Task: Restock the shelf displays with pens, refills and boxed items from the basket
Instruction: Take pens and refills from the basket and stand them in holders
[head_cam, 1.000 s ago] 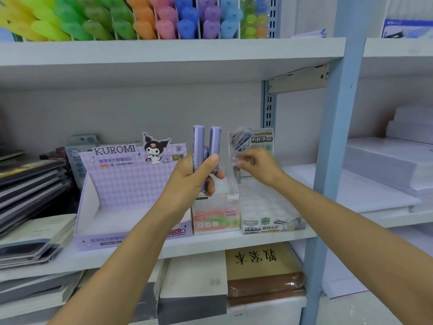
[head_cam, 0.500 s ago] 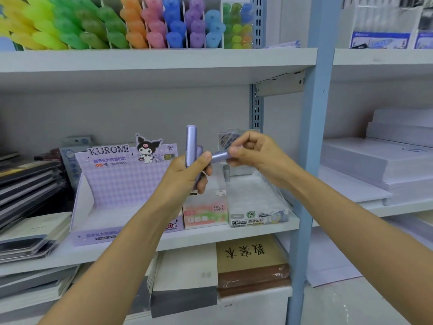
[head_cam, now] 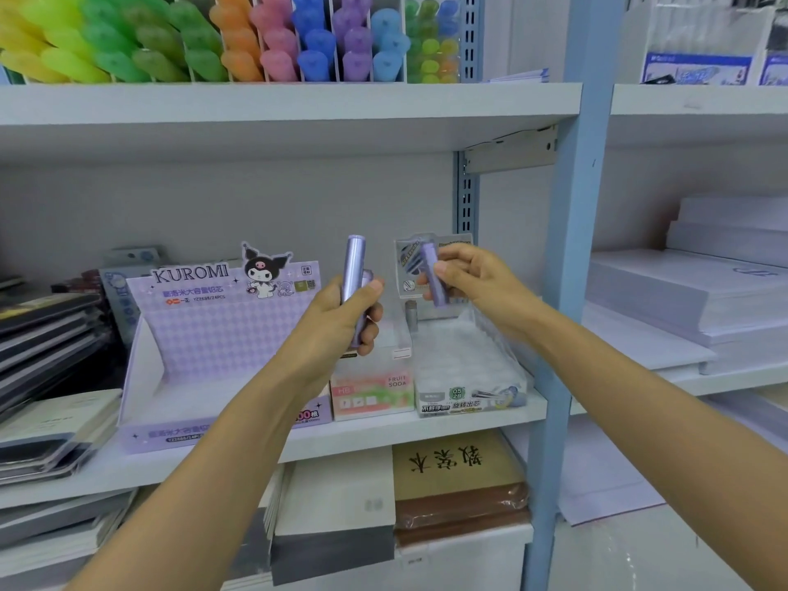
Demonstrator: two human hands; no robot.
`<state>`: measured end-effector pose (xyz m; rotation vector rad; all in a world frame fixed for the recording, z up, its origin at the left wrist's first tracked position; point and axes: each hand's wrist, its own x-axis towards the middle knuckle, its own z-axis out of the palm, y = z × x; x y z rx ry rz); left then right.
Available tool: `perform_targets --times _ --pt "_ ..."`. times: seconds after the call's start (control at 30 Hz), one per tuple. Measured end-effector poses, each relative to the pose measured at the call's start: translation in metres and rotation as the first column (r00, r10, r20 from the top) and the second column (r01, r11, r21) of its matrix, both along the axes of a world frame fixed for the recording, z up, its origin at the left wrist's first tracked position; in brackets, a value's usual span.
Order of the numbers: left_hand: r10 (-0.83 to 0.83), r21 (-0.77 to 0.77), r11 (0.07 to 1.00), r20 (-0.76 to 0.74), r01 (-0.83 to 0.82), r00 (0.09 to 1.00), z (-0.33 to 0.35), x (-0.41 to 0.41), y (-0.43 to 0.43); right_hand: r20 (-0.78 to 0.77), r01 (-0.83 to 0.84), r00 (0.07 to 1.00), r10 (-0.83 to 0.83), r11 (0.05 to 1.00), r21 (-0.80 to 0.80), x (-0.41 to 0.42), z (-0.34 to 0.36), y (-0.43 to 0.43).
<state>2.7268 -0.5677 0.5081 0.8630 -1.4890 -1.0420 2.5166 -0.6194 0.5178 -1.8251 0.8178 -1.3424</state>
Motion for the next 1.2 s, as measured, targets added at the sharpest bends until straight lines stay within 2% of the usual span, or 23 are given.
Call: perform_targets --times 0.07,0.13,0.3,0.4,0.53,0.77,0.97,1.07,1.13,1.17,1.2 --pt "0.012 0.023 1.0 -0.017 -0.012 1.0 0.002 0.003 -0.003 0.077 0.062 0.995 -0.065 0.997 0.038 0.003 -0.002 -0.012" --pt "0.008 0.033 0.999 -0.018 -0.008 1.0 0.004 0.006 -0.005 0.075 0.15 0.985 -0.155 0.986 0.066 0.006 -0.006 -0.025" --pt "-0.014 -0.005 1.0 0.068 0.014 0.998 0.002 0.012 -0.006 -0.178 0.386 0.908 -0.38 0.923 -0.003 0.008 -0.026 -0.052" --pt "-0.022 -0.023 0.999 0.08 0.024 0.997 0.0 0.014 -0.007 -0.275 0.438 0.854 -0.442 0.895 -0.08 0.009 -0.038 -0.061" --pt "-0.024 -0.037 0.999 0.087 0.027 0.996 -0.001 0.014 -0.008 -0.359 0.453 0.798 -0.483 0.875 -0.172 0.01 -0.041 -0.068" --pt "-0.026 -0.049 0.998 0.096 0.031 0.995 -0.002 0.016 -0.011 -0.444 0.384 0.759 -0.476 0.878 -0.286 0.005 -0.04 -0.072" --pt "-0.026 -0.051 0.998 0.113 0.032 0.993 -0.002 0.016 -0.014 -0.478 0.369 0.761 -0.439 0.898 -0.238 0.002 -0.043 -0.077" --pt "-0.022 -0.051 0.998 0.121 0.028 0.992 -0.001 0.015 -0.014 -0.538 0.379 0.695 -0.477 0.879 -0.29 0.003 -0.043 -0.075" --pt "-0.015 -0.053 0.998 0.131 0.022 0.991 -0.001 0.014 -0.013 -0.537 0.409 0.647 -0.541 0.841 -0.354 0.004 -0.041 -0.072" --pt "-0.01 -0.056 0.998 0.139 0.018 0.99 -0.001 0.014 -0.013 -0.511 0.415 0.649 -0.564 0.825 -0.384 0.004 -0.038 -0.069" --pt "-0.005 -0.061 0.998 0.149 0.014 0.989 -0.001 0.013 -0.012 -0.447 0.421 0.696 -0.562 0.823 -0.381 0.006 -0.033 -0.064"
